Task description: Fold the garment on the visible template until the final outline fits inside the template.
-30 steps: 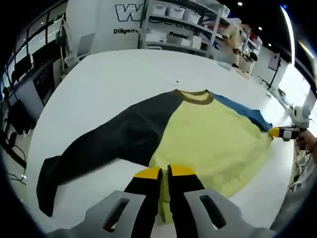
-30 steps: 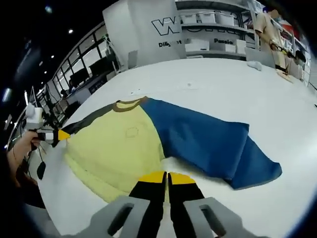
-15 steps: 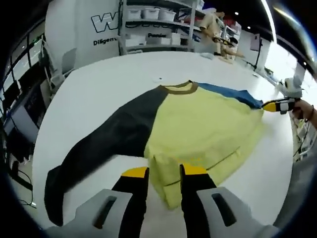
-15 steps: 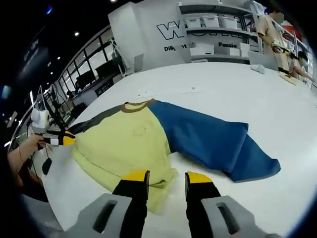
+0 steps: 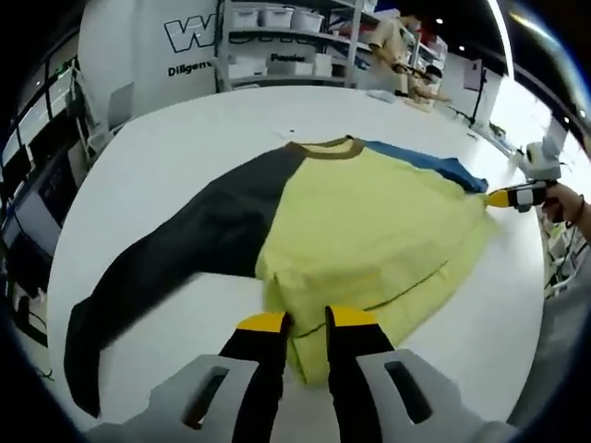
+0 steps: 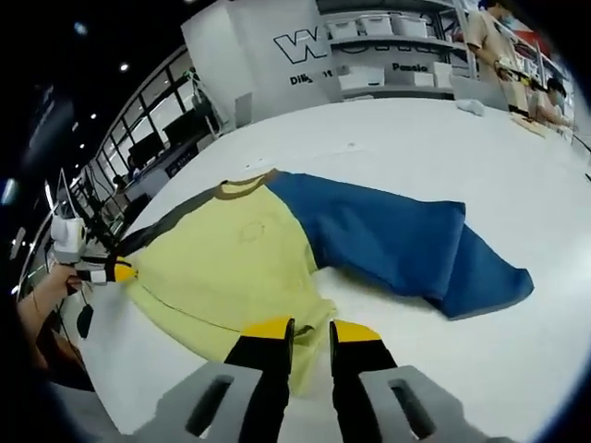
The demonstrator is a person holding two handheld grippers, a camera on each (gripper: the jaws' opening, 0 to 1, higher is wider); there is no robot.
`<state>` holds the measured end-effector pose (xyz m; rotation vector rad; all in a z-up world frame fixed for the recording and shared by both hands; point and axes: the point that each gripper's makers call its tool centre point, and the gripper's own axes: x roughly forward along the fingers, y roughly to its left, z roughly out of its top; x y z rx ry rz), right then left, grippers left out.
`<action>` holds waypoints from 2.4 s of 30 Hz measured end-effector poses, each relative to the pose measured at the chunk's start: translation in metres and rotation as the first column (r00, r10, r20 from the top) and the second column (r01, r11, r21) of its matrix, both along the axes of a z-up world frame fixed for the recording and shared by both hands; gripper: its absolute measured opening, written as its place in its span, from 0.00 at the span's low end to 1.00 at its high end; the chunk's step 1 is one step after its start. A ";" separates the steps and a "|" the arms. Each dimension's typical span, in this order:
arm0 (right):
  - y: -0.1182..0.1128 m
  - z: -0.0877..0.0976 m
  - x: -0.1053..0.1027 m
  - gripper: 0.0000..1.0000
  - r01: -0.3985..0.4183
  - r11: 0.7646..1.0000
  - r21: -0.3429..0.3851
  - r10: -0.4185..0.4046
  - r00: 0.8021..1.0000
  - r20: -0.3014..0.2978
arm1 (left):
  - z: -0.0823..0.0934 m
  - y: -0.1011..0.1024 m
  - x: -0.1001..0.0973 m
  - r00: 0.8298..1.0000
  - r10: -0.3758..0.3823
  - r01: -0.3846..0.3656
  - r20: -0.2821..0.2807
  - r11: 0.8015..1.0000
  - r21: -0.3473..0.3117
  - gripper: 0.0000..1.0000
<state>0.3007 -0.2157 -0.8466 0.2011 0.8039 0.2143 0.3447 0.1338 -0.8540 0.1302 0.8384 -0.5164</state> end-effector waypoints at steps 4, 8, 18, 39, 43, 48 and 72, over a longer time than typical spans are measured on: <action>-0.001 -0.001 -0.001 0.00 0.001 1.000 -0.006 -0.001 1.000 -0.009 | 0.000 0.000 -0.001 1.000 -0.008 0.008 -0.001 1.000 -0.003 0.07; 0.000 0.000 -0.002 0.00 0.000 1.000 -0.004 0.000 1.000 -0.010 | 0.003 0.000 -0.002 1.000 -0.011 0.011 0.002 1.000 0.003 0.07; 0.006 0.019 -0.016 0.00 -0.045 0.999 -0.021 0.045 0.999 0.006 | 0.025 0.002 -0.018 1.000 0.006 -0.006 0.010 1.000 -0.026 0.07; 0.033 0.052 -0.116 0.00 -0.233 0.971 -0.049 0.231 0.972 -0.040 | 0.051 0.014 -0.116 0.998 -0.018 0.017 -0.065 0.999 -0.027 0.07; 0.034 0.050 -0.131 0.00 -0.229 0.973 -0.039 0.226 0.972 -0.058 | 0.045 0.017 -0.140 0.995 -0.031 0.029 -0.091 0.999 -0.019 0.07; 0.030 0.032 -0.164 0.00 -0.257 0.962 -0.087 0.241 0.956 -0.167 | 0.028 0.022 -0.176 0.988 -0.034 0.040 -0.150 0.998 0.039 0.06; 0.025 -0.006 -0.206 0.00 -0.280 0.949 -0.145 0.230 0.929 -0.289 | -0.006 0.030 -0.228 0.978 -0.032 0.057 -0.208 0.992 0.116 0.07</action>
